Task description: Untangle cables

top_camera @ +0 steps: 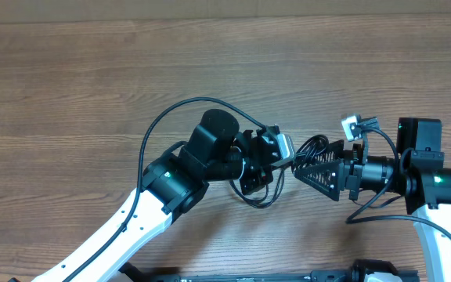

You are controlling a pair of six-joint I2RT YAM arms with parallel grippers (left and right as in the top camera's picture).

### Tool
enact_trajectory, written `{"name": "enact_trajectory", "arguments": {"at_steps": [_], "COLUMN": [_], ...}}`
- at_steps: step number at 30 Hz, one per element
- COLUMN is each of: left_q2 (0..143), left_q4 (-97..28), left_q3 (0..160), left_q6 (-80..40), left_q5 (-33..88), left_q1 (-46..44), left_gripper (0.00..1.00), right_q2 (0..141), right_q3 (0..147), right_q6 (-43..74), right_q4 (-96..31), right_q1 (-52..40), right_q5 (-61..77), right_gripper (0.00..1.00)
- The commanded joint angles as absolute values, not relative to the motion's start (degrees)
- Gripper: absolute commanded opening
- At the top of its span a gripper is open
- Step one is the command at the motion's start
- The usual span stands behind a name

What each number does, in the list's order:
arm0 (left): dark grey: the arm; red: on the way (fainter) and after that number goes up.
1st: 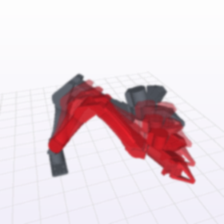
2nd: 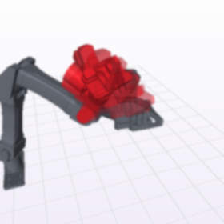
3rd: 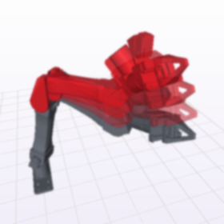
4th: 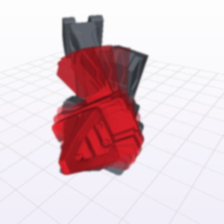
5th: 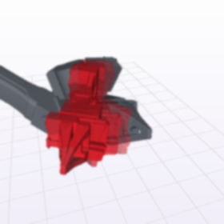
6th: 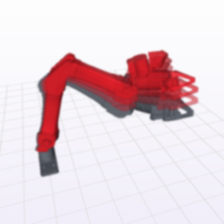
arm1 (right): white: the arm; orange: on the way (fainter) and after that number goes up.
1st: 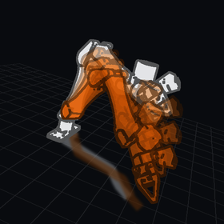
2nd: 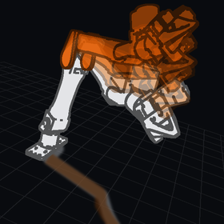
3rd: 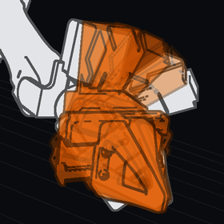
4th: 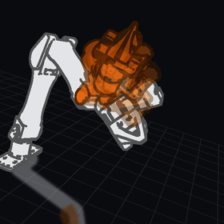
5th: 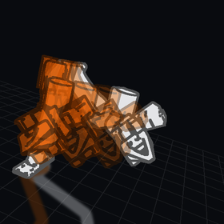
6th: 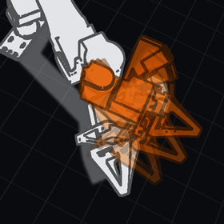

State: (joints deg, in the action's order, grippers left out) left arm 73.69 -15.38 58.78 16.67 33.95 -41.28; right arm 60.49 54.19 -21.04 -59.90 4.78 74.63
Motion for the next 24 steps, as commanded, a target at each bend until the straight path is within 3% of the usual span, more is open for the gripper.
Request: {"name": "enact_trajectory", "arguments": {"at_steps": [1,8,12,19,24], "left_q2": [74.0,75.5,76.1,76.1,76.2], "left_q4": [-14.0,-11.8,-11.5,-11.8,-12.0], "left_q3": [59.9,59.9,59.9,59.9,59.9], "left_q6": [16.0,8.8,8.5,8.3,1.1], "left_q5": [35.4,33.4,32.3,31.2,22.5], "left_q1": [-41.7,-41.7,-41.7,-41.7,-41.7], "left_gripper": [0.04,0.04,0.04,0.04,0.04], "right_q2": [59.9,59.9,59.9,59.9,59.9], "right_q3": [54.3,54.3,54.3,54.3,54.3], "right_q6": [-23.1,-26.1,-26.1,-26.0,-26.1], "right_q4": [-60.1,-59.5,-58.1,-57.5,-57.3], "right_q1": [4.4,2.1,0.0,-0.4,-0.4], "right_q5": [77.7,81.2,81.2,81.2,82.7], "right_gripper": [0.8,0.78,0.67,0.33,0.31]}}
